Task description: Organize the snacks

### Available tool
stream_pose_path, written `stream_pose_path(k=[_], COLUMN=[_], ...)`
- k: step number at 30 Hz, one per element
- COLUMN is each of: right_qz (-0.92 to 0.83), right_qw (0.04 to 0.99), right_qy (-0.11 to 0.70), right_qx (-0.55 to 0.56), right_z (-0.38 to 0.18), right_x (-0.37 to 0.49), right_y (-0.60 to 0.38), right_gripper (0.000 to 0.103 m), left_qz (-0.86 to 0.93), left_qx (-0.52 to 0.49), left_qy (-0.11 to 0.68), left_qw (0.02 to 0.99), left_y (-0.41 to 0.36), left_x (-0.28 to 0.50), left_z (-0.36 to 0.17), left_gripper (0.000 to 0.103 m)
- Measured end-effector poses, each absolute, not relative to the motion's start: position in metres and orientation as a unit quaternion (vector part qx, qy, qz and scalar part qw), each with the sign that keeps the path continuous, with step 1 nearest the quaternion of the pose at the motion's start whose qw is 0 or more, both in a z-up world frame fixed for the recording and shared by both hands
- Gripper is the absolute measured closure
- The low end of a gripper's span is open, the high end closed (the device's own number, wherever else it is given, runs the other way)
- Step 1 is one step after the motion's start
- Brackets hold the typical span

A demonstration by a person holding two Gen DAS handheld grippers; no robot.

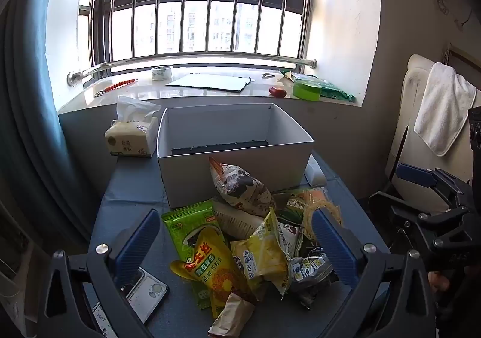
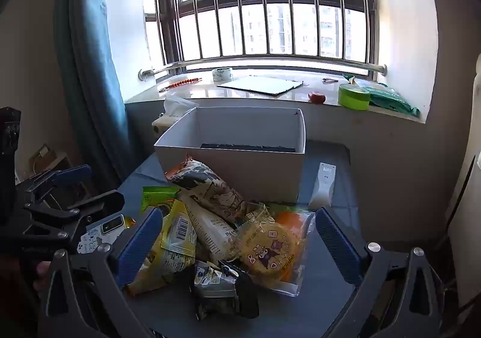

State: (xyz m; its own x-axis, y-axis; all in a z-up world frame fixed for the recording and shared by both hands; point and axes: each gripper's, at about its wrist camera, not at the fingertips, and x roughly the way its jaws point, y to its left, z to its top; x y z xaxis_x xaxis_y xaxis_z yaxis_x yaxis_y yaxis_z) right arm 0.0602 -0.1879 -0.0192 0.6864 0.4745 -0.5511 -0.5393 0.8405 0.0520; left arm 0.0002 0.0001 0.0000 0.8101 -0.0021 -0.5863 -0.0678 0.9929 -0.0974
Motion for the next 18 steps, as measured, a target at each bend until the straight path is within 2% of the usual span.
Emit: stream_pose_path(k=[18], right_qz=[0.276], right_qw=[0.915], right_qy=[0.29], right_qx=[-0.056], right_z=[-0.0203], right_x=[0.0593], right_y=[-0.186], right_gripper=[0.0], left_qz=[0.012], left_qx=[-0.056], left_qy=[0.306], left_qw=[0.95], left_y=[-0.0025], left_x=[-0.0018], left_z=[0.0024], left_gripper=[0.0])
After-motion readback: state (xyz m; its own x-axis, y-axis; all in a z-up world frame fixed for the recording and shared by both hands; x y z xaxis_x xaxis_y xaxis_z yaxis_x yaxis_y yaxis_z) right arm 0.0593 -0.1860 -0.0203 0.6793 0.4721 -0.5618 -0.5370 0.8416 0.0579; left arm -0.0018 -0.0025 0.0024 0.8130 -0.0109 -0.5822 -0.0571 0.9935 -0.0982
